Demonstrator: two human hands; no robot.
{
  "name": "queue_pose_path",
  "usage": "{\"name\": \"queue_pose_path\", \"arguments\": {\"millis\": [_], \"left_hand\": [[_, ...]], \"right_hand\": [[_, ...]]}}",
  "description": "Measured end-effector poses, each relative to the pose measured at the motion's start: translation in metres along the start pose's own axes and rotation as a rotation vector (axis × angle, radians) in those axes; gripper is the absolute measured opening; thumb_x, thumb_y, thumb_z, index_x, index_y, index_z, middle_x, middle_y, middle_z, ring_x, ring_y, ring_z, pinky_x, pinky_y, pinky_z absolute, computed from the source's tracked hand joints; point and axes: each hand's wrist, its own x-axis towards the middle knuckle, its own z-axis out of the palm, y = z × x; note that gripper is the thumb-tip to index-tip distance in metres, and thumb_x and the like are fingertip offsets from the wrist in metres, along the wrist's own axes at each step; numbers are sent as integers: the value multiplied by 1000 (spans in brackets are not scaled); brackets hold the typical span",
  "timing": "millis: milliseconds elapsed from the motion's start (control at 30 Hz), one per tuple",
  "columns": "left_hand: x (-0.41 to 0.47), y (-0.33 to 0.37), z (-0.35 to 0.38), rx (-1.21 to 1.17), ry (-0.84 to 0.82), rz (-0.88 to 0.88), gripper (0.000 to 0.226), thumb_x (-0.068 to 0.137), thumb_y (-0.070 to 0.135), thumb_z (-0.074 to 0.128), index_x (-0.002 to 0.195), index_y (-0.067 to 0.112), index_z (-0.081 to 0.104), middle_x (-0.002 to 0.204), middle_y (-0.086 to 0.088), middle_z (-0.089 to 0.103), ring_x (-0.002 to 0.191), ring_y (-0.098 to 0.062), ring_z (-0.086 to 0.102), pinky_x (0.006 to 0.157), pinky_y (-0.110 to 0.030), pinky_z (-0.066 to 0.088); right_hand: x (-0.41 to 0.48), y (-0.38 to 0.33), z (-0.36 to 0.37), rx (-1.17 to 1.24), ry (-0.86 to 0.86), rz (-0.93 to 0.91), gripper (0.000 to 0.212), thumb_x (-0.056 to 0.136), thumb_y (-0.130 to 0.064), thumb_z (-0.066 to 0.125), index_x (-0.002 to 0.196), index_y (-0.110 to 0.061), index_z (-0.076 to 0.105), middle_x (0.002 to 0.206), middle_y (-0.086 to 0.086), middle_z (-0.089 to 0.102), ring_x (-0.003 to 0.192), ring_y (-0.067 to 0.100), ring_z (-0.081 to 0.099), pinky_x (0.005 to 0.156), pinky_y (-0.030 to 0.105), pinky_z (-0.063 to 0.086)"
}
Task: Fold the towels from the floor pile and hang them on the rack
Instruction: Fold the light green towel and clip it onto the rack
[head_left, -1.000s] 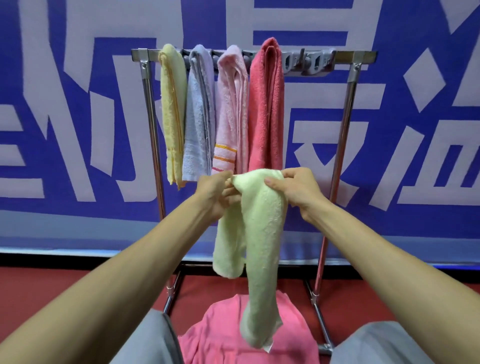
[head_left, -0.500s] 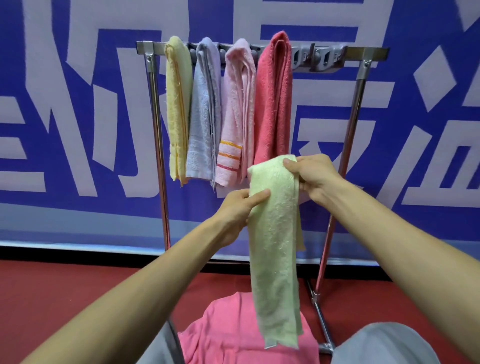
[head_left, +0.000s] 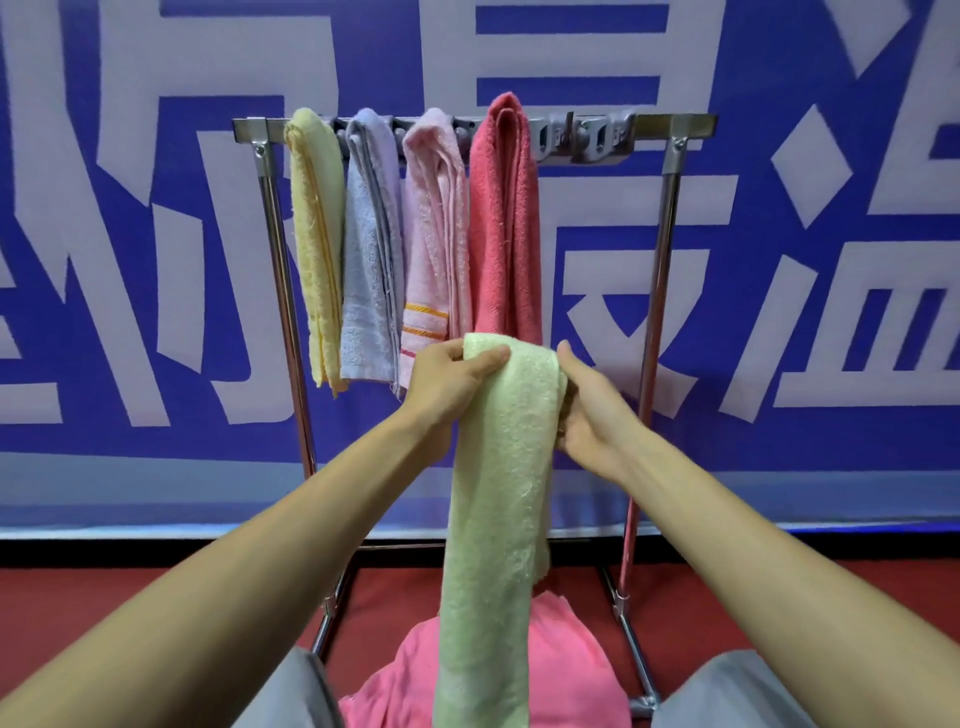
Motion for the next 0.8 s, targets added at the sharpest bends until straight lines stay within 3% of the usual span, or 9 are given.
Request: {"name": "queue_pose_path", "arguments": {"millis": [67,167,267,367,467,567,633,700,800], "left_hand": [[-1,2,0,12,31,1,9,84,12,69,88,4,71,81,-8,72,70,-15,66,65,-25,55],[1,0,-7,103,173,58,7,81,17,73,77,12,71,76,-4,72,68,-15,65,66,-27,53],[4,-1,-16,71,242,-15,11,79,18,74,77,8,70,79,-9,72,70,-19,67,65,-29,54],[1,1,-20,-62,266,-130,12,81,13,72,73,8,65,69,-4,65,58,-14,60,46,-18,45],[-2,-2,-28,-75,287,-182,12,81,18,71,78,10,64,71,-2,61,62,-15,54,53,-23,41],[-7,-10,-35,-97,231,-236,21,82,25,71,92,6,69,76,-2,63,62,-14,53,54,-24,41],[-11,-17,-38,-97,148,-281,35,81,33,71,102,5,69,76,-3,60,60,-14,49,57,-26,41],[-13,-21,-39,-86,47,-320,36,82,41,69,101,10,69,73,-2,59,62,-16,51,61,-27,43],[-12,-18,-37,-100,34,-290,36,83,35,69,106,6,69,89,-9,63,80,-22,55,67,-28,44]], "right_hand": [[-2,2,-1,-58,-32,-17,46,91,-49,54,112,-11,69,104,8,73,93,21,68,85,36,51],[-8,-1,0,-207,-63,-79,34,88,-28,65,110,-2,69,92,6,72,79,16,65,70,26,51],[-11,-3,5,-353,-28,-165,19,83,-13,72,97,-1,70,83,5,70,67,11,64,56,20,52],[-4,-5,15,-382,97,-245,12,78,-8,75,86,-2,69,72,7,67,58,13,61,54,26,51],[3,-6,27,-405,151,-293,12,78,-8,76,84,0,70,72,12,65,60,19,57,50,27,47],[14,-7,36,-417,207,-295,12,67,-20,82,73,-13,75,71,8,67,72,23,56,64,35,47],[23,-8,35,-428,252,-294,14,55,-33,80,65,-24,75,68,1,67,80,24,55,65,32,42],[25,-12,35,-379,280,-280,10,59,-26,82,63,-20,74,74,4,70,80,27,62,65,36,50],[19,-19,31,-280,274,-232,9,75,-6,78,82,-7,72,91,19,72,77,27,67,74,48,59]]}}
